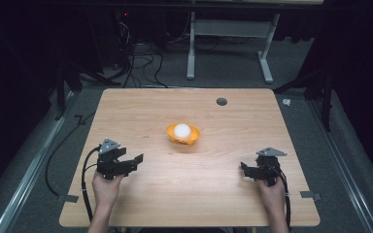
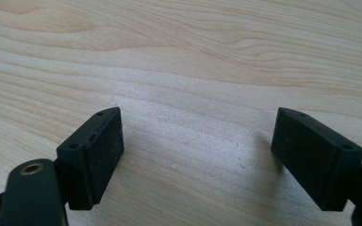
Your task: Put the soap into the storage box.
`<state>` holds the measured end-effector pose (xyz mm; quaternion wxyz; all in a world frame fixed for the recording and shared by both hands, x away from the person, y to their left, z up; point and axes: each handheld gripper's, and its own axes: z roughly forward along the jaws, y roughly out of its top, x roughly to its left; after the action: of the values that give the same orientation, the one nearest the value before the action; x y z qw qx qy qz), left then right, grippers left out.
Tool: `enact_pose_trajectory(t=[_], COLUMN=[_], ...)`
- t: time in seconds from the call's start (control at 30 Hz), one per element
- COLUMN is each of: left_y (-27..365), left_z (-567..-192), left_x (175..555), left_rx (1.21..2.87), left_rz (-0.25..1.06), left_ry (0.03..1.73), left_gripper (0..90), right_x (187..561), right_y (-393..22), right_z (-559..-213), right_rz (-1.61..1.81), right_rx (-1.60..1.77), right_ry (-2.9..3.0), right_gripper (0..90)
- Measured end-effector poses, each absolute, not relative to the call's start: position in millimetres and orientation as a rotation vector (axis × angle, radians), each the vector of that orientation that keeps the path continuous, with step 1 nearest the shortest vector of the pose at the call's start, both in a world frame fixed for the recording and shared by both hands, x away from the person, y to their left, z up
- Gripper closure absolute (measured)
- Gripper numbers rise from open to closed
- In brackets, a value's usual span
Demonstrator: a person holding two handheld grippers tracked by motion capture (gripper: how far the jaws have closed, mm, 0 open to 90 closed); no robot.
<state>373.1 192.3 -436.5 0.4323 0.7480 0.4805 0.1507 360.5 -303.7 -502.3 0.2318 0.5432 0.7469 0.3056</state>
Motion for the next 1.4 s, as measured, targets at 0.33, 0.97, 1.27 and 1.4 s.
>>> enact_pose_trajectory(t=[0.33,0.97,1.27,1.4], left_y=[192.4,189.0,185.0,183.1], left_z=[-445.1,-464.6,-472.1,-474.8], left_x=[370.9,367.7,368.2,368.3], left_rx=[1.881,1.915,1.926,1.932], left_rz=[0.374,0.356,0.358,0.367], left_ry=[1.218,1.250,1.258,1.258], left_gripper=[24.4,24.1,23.9,23.9], right_x=[360.5,360.5,360.5,360.5], right_y=[-303.7,-303.6,-303.7,-303.7], right_z=[-502.3,-502.3,-502.3,-502.3], right_rz=[0.840,0.839,0.839,0.839], right_rx=[1.493,1.493,1.493,1.493], right_ry=[2.053,2.053,2.053,2.053], right_gripper=[18.4,18.4,18.3,18.4])
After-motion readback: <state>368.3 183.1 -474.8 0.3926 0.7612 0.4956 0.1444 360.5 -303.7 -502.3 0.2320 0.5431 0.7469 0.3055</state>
